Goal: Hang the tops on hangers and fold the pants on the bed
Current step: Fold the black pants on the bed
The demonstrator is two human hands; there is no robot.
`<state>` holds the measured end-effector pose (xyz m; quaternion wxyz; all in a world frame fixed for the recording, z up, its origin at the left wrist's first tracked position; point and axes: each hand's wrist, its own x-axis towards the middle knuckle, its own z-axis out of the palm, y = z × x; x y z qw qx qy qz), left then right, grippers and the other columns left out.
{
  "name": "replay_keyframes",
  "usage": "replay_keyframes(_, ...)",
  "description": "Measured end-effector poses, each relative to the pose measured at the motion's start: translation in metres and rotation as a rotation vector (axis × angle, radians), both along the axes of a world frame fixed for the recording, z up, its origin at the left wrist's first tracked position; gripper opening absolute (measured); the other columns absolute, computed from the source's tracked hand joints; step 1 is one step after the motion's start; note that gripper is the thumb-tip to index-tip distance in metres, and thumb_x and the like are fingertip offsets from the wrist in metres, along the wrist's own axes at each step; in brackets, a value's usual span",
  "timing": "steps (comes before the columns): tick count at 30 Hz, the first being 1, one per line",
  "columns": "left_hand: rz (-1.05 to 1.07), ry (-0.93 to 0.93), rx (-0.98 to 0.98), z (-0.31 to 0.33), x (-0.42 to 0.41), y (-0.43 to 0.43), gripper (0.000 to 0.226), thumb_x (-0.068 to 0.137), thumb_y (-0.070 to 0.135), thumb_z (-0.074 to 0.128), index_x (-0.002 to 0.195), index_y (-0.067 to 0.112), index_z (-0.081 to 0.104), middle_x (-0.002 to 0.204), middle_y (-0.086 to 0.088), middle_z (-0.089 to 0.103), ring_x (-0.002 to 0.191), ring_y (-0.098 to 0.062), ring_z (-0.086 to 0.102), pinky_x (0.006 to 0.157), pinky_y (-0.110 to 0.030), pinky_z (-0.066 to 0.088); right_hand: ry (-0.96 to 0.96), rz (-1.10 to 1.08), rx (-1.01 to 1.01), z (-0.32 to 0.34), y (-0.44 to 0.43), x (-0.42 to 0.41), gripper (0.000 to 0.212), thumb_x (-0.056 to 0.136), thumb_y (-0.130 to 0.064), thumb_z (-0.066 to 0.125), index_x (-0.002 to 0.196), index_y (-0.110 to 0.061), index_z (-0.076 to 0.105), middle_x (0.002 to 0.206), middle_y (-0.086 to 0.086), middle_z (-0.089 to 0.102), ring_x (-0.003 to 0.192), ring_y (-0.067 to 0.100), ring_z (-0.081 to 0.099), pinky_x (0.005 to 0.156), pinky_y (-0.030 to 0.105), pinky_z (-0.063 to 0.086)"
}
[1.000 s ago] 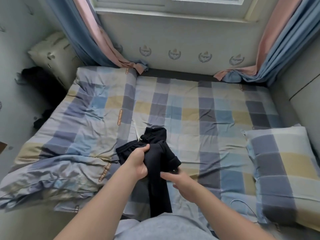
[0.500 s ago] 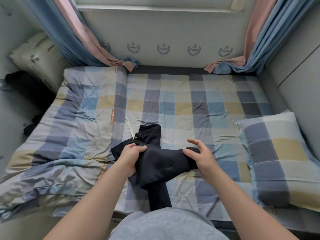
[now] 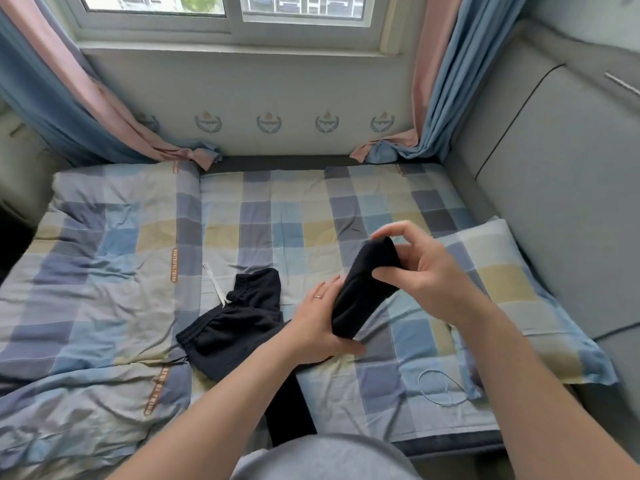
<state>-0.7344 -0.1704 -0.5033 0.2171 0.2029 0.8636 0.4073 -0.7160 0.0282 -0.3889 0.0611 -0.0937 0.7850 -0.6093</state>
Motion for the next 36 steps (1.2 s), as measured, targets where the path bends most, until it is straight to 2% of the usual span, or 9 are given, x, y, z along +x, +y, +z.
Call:
replay_keyframes(2, 0.035, -0.028, 0.084, 0.005, 0.002, 0.009, 0.079, 0.076, 0.044, 0.080, 0.141, 0.045, 0.036, 0.131, 0.017, 0.056, 0.119, -0.009, 0.054, 0.095, -0.029, 0.046, 0.072, -0.030, -0.043, 0.015, 0.007, -0.007, 0.036, 0.085, -0.002, 0.067, 0.112, -0.023, 0.058, 0.093, 0.011, 0.074, 0.089, 0.026, 0.072, 0.076, 0.030, 0.058)
replay_keyframes(6, 0.168, 0.041, 0.098, 0.016, -0.001, 0.013, 0.028, 0.102, 0.033, 0.054, 0.128, 0.026, 0.059, 0.112, 0.007, 0.070, 0.103, -0.017, 0.065, 0.072, -0.020, 0.045, 0.186, -0.287, -0.021, 0.020, 0.017, -0.028, 0.033, 0.088, 0.000, 0.068, 0.112, -0.021, 0.059, 0.093, 0.003, 0.073, 0.091, 0.019, 0.068, 0.086, 0.035, 0.054)
replay_keyframes(12, 0.412, -0.096, 0.433, 0.062, -0.017, 0.001, 0.022, 0.102, 0.015, 0.050, 0.110, 0.028, 0.066, 0.101, 0.001, 0.073, 0.099, -0.020, 0.068, 0.090, -0.041, 0.054, 0.121, -0.478, 0.070, -0.020, 0.006, -0.011, 0.036, 0.093, -0.034, 0.065, 0.128, -0.034, 0.055, 0.131, -0.020, 0.055, 0.126, -0.004, 0.047, 0.108, 0.031, 0.039)
replay_keyframes(15, 0.568, -0.289, 0.628, 0.085, -0.025, -0.005, 0.024, 0.102, 0.018, 0.050, 0.104, 0.035, 0.066, 0.103, -0.001, 0.074, 0.099, -0.019, 0.070, 0.084, -0.037, 0.057, 0.071, -0.448, -0.072, -0.052, -0.022, 0.017, 0.046, 0.083, -0.055, 0.063, 0.124, -0.037, 0.054, 0.130, -0.017, 0.055, 0.125, -0.003, 0.049, 0.107, 0.032, 0.040)
replay_keyframes(18, 0.708, -0.490, 0.752, 0.102, -0.030, -0.006, 0.014, 0.103, 0.027, 0.052, 0.112, 0.024, 0.063, 0.103, -0.007, 0.072, 0.094, -0.022, 0.070, 0.069, -0.034, 0.056, -0.132, -0.270, -0.167, -0.088, -0.053, 0.036, 0.061, 0.076, -0.056, 0.071, 0.130, -0.035, 0.050, 0.135, -0.014, 0.057, 0.130, 0.005, 0.051, 0.110, 0.039, 0.040)
replay_keyframes(21, 0.764, -0.511, 0.802, 0.116, -0.030, 0.001, 0.015, 0.099, 0.026, 0.058, 0.102, 0.012, 0.062, 0.085, -0.005, 0.068, 0.071, -0.018, 0.068, 0.058, -0.031, 0.054, -0.369, -0.139, -0.141, -0.109, -0.078, 0.040, 0.047, 0.069, -0.051, 0.079, 0.112, -0.048, 0.061, 0.111, -0.024, 0.069, 0.108, -0.004, 0.063, 0.087, 0.016, 0.051)
replay_keyframes(24, 0.774, -0.622, 0.877, 0.127, -0.031, 0.005, 0.022, 0.101, 0.029, 0.056, 0.105, 0.008, 0.062, 0.087, -0.006, 0.068, 0.075, -0.018, 0.067, 0.062, -0.030, 0.053, -0.385, -0.181, 0.003, -0.122, -0.088, 0.037, 0.018, 0.076, -0.049, 0.076, 0.086, -0.038, 0.065, 0.082, -0.027, 0.071, 0.081, -0.011, 0.065, 0.064, 0.005, 0.046)
replay_keyframes(29, 0.827, -0.721, 1.038, 0.134, -0.039, -0.009, 0.035, 0.101, 0.040, 0.056, 0.115, 0.008, 0.059, 0.108, -0.011, 0.071, 0.089, -0.021, 0.071, 0.065, -0.030, 0.057, -0.344, -0.280, 0.022, -0.121, -0.073, 0.031, 0.018, 0.093, -0.030, 0.069, 0.078, -0.023, 0.064, 0.059, -0.020, 0.065, 0.059, -0.004, 0.062, 0.054, 0.009, 0.044)
replay_keyframes(36, 0.553, -0.549, 0.746, 0.085, -0.025, -0.035, 0.037, 0.100, 0.051, 0.050, 0.133, 0.034, 0.054, 0.121, 0.003, 0.072, 0.115, -0.023, 0.067, 0.096, -0.044, 0.051, -0.204, -0.401, -0.204, -0.077, -0.060, 0.019, 0.006, 0.091, -0.014, 0.072, 0.089, -0.019, 0.072, 0.080, -0.008, 0.077, 0.077, 0.007, 0.073, 0.064, 0.016, 0.055)
